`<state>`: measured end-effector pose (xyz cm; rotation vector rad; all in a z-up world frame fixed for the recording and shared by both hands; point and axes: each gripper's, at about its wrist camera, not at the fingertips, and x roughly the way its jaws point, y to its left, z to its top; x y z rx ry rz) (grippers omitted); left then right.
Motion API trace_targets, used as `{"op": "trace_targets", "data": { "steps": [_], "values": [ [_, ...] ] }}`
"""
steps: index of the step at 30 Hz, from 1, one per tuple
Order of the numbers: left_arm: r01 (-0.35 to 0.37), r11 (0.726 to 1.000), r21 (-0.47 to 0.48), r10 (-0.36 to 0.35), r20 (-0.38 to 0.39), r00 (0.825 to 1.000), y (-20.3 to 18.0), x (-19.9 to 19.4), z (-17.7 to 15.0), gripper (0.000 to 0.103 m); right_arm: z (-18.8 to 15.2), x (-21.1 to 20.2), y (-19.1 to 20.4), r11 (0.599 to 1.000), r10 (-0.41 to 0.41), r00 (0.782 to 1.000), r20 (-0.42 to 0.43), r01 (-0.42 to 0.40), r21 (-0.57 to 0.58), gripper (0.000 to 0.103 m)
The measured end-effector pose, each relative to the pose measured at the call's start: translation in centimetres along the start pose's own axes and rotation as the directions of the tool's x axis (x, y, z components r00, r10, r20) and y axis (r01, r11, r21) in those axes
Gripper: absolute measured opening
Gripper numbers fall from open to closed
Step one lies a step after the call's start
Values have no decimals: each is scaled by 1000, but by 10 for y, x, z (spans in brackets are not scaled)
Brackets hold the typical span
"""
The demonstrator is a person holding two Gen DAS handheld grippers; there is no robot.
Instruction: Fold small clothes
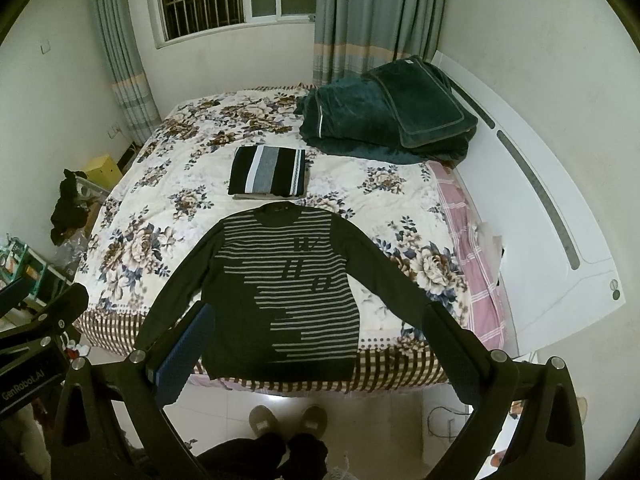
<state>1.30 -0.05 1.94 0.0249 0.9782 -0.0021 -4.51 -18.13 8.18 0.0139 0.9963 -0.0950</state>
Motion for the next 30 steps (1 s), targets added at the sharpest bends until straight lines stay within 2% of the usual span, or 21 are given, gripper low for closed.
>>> {"op": "trace_targets", "data": {
  "steps": [6,10,12,23,25,27,30],
  "values": [
    [2,1000,-1,-2,3,1000,-2,-1,7,103,0,0,-1,1000,1,1000,1,-1,2,103],
    [5,1000,-1,-5,2,1000,-6,-7,27,103,-1,0,0,1000,2,1000,2,-2,2,103],
    [3,1000,0,-3,4,1000,-6,-7,18,103,-1,0,0,1000,3,1000,3,-3,4,103],
    [7,1000,-2,-7,5,1000,-8,-6,22,103,-3,5,-2,1000,7,1000,4,-7,9,103],
    [3,1000,-7,-3,4,1000,-9,1,29,103,-2,5,0,1000,8,1000,-3,-8,22,103],
    [-15,1000,-11,15,16,1000,-7,15,34,103,16,10,2,999,17,1000,-14,-16,44,103],
    [-53,998,-19,54,35,998,-6,55,45,103,23,32,-11,993,22,999,-48,-16,114,103]
  ]
}}
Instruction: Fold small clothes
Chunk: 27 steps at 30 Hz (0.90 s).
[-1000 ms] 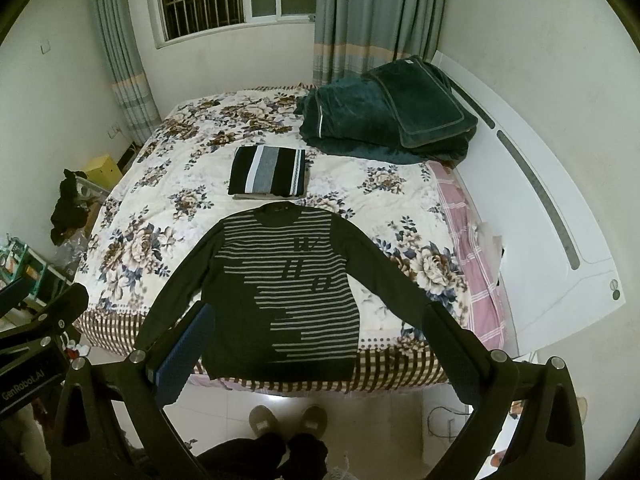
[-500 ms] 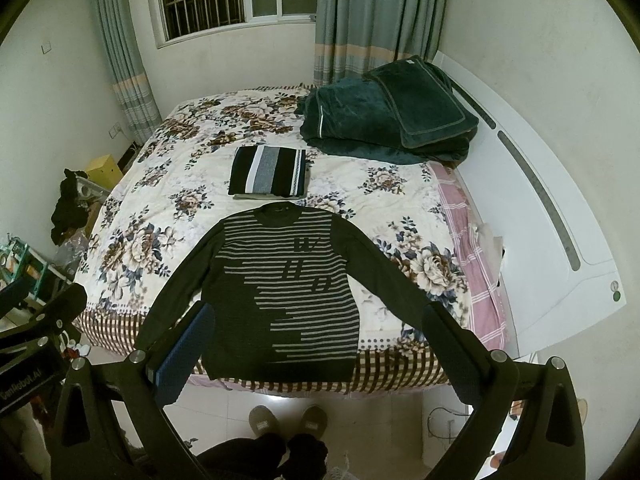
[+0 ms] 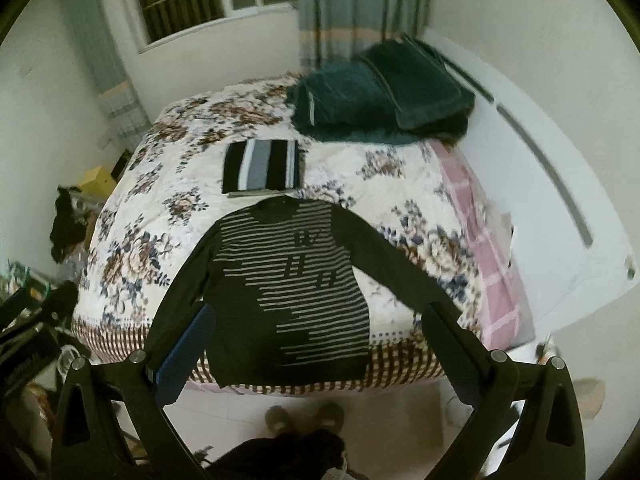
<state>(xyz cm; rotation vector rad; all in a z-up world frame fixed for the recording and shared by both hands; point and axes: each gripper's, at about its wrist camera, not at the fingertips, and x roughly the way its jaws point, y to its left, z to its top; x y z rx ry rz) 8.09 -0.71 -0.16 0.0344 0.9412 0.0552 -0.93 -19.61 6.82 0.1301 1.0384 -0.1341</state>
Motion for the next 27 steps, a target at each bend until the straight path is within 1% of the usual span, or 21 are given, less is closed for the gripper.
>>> {"op": "trace_targets", "data": {
  "steps": [1,3,6,7,8,10,11,12,14,15,16,17,18,19,21,23,25,26,27],
  "values": [
    [-13,1000,-6,13,4,1000,1,18,-2,103,3,11,-10,999,-10,1000,-9,11,43,103],
    [-24,1000,-15,24,9,1000,0,49,1,103,5,52,-41,989,-50,998,-44,55,139,103],
    [-47,999,-12,47,-10,999,-8,94,1,103,0,109,-103,947,-80,991,-111,110,303,103],
    [-61,998,-5,61,-29,998,-16,119,2,103,-4,130,-128,927,-87,987,-135,130,353,103],
    [-73,997,0,73,-40,997,-19,131,0,103,-10,150,-152,903,-100,981,-166,160,400,103],
    [-109,994,16,110,-89,990,-35,177,-3,103,-22,197,-206,851,-109,969,-222,206,483,103],
    [-125,992,21,126,-105,986,-38,191,-6,103,-31,222,-233,818,-104,961,-257,229,528,103],
    [-144,989,29,146,-124,981,-43,210,-9,103,-39,246,-261,786,-88,957,-276,237,571,103],
    [-189,980,59,196,-166,966,-59,250,-18,103,-57,297,-315,718,-67,940,-334,278,638,103],
    [-208,975,75,219,-183,958,-65,266,-23,103,-67,323,-339,687,-44,936,-350,283,669,102],
    [-231,969,87,245,-211,946,-74,290,-29,103,-77,351,-363,664,-18,933,-360,280,693,100],
    [-245,965,91,259,-229,938,-79,308,-33,103,-85,379,-385,645,-6,924,-383,296,705,98],
    [-249,964,90,264,-241,934,-83,319,-36,103,-95,407,-402,630,10,917,-400,305,715,98],
    [-249,965,85,263,-261,929,-87,336,-40,103,-103,433,-418,623,23,914,-406,305,720,97],
    [-258,963,78,269,-308,913,-97,375,-52,103,-119,486,-443,625,41,897,-440,321,712,97],
    [-273,959,77,282,-356,891,-104,403,-60,103,-136,538,-463,615,54,878,-476,347,708,97],
    [-286,955,76,293,-393,872,-112,429,-68,103,-151,574,-476,596,73,863,-499,364,716,97],
    [-294,952,83,302,-404,864,-117,439,-72,103,-159,594,-482,584,97,857,-506,362,726,96],
    [-303,948,99,316,-410,855,-123,449,-74,103,-166,610,-486,566,132,856,-499,348,747,92]
  ]
}}
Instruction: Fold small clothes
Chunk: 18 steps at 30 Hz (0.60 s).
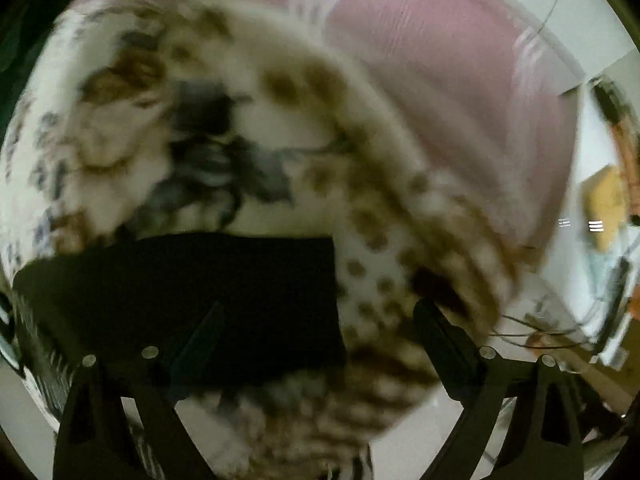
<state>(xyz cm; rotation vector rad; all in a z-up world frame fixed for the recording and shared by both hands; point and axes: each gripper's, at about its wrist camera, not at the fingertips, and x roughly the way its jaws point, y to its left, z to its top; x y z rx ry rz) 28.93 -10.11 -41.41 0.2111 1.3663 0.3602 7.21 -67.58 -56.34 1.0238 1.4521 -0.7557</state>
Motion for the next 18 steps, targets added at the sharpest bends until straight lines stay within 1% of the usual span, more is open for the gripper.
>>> {"op": "trace_targets", "data": {
  "steps": [1,2,3,4,5,7,10,12,13,15,18],
  "values": [
    [-10,1000,12,10,-8,1000,-7,6,3,103,4,13,-1,999,36,999,-19,-36,14,80],
    [-17,1000,24,17,-15,1000,-13,11,5,103,6,21,0,999,49,998,-30,-49,16,69],
    [-24,999,35,24,-17,1000,-18,14,7,103,7,25,2,999,49,999,-21,-49,7,61],
    [-27,998,49,28,-12,1000,-26,17,10,103,6,22,6,999,50,999,10,-50,-14,28],
    [-28,998,60,29,-7,1000,-30,18,12,103,7,19,9,998,48,998,30,-46,-40,5],
    [-24,997,73,24,1,1000,-37,18,16,103,10,5,9,995,86,995,59,-83,-60,4],
    [15,998,62,-16,12,1000,-43,15,23,103,25,-30,-4,991,131,979,154,-124,-57,4],
    [63,997,47,-64,32,997,-44,11,26,103,39,-50,-13,990,138,967,214,-130,-52,4],
    [74,996,44,-76,41,996,-46,11,28,103,43,-57,-15,991,133,963,233,-123,-58,4],
    [94,995,35,-96,55,994,-48,12,29,103,57,-61,-15,992,116,961,252,-101,-71,4],
    [129,992,18,-130,55,990,-45,22,28,103,60,-77,9,992,115,962,248,-99,-76,4]
  ]
}}
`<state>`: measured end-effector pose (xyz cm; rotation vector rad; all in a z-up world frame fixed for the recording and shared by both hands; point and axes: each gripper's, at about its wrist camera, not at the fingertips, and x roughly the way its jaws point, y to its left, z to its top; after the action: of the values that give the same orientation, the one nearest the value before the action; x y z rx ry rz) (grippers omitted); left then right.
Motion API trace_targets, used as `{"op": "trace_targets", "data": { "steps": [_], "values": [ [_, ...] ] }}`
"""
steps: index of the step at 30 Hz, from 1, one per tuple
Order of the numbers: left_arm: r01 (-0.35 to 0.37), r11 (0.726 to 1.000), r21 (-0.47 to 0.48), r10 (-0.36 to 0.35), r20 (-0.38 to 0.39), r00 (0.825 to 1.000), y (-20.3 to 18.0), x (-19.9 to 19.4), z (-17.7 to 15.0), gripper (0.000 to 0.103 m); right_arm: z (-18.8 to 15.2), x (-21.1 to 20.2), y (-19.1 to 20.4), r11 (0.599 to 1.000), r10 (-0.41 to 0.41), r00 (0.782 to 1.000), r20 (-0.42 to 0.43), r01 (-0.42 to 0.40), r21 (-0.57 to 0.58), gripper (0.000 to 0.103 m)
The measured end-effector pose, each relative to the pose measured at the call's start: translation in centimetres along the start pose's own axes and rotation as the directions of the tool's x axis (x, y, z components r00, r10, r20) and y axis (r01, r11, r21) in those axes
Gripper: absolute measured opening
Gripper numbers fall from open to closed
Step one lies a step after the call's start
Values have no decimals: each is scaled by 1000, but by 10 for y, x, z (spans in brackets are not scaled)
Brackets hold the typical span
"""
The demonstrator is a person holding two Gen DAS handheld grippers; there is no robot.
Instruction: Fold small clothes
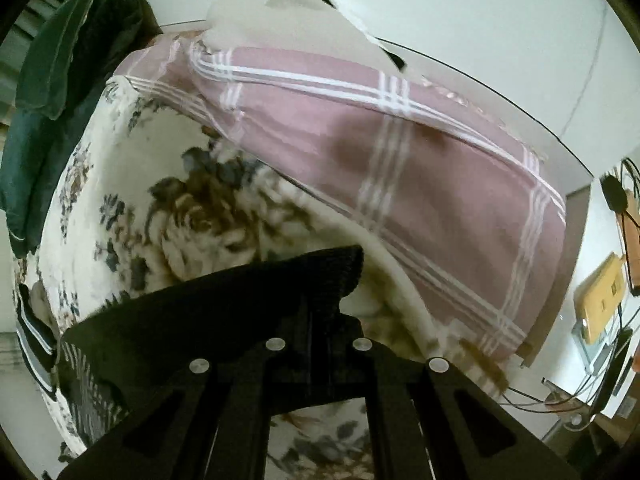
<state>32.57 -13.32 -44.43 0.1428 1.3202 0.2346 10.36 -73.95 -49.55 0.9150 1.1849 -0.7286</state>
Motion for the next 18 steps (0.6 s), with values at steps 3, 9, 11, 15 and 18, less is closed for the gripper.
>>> {"op": "trace_targets", "data": {
  "steps": [3,9,11,15,18],
  "values": [
    [23,1000,-21,-23,-4,1000,14,14,-6,103,-2,-31,33,1000,18,1000,15,-18,-3,4],
    [55,996,-75,-58,-37,998,59,45,-19,103,2,-69,83,994,-80,993,88,86,-66,4],
    [74,994,-86,-77,-25,997,71,51,-20,103,25,-80,94,988,-115,983,142,128,-84,4],
    [116,986,-118,-116,0,993,82,60,-20,103,62,-114,110,990,-104,958,267,126,-65,4],
    [151,979,-137,-153,-5,988,77,70,-19,103,71,-106,123,980,-158,946,284,184,-70,4]
  ]
}}
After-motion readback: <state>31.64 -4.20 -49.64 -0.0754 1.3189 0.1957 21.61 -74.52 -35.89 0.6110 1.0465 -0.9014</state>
